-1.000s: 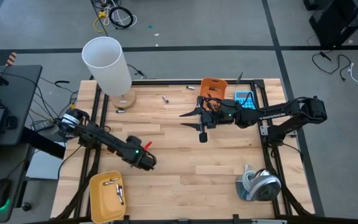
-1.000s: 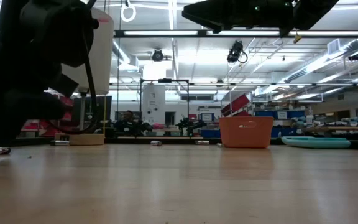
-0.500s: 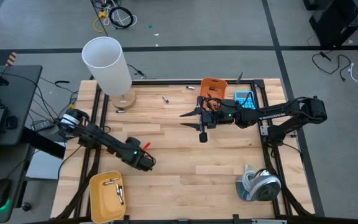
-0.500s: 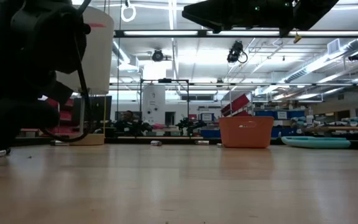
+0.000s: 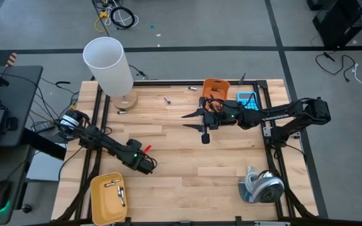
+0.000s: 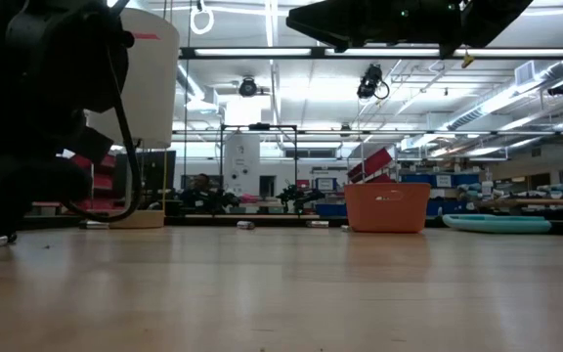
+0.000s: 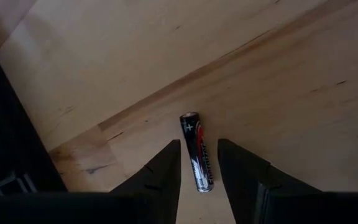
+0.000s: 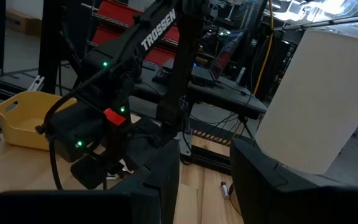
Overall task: Sort batteries
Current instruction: Put the silver battery into the yellow bin
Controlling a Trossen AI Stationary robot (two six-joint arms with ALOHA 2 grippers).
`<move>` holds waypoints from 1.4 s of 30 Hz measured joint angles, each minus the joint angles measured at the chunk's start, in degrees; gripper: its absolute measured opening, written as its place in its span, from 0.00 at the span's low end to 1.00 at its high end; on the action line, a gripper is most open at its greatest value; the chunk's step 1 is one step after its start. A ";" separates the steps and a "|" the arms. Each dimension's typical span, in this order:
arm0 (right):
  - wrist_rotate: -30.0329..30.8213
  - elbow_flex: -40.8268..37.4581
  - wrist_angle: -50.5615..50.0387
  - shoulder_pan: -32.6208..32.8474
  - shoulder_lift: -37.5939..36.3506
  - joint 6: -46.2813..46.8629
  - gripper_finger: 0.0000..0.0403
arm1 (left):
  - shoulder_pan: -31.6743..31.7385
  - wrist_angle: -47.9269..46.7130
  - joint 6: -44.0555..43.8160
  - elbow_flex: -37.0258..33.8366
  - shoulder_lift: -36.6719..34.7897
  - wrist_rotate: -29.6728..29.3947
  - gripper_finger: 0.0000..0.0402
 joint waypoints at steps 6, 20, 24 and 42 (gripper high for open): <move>0.00 0.00 0.01 -0.02 0.00 0.00 0.32 | -0.04 0.24 0.01 -0.04 0.04 -0.38 0.29; 0.00 0.00 0.02 -0.02 0.00 0.00 0.32 | -0.27 0.80 0.68 -0.34 -0.82 -1.41 0.29; 0.00 0.00 0.06 -0.02 0.00 0.00 0.32 | -0.82 1.52 0.70 -1.13 -1.10 -2.09 0.29; 0.00 0.00 0.09 0.00 0.00 0.00 0.32 | -3.00 3.61 0.68 -2.12 -1.05 -4.48 0.21</move>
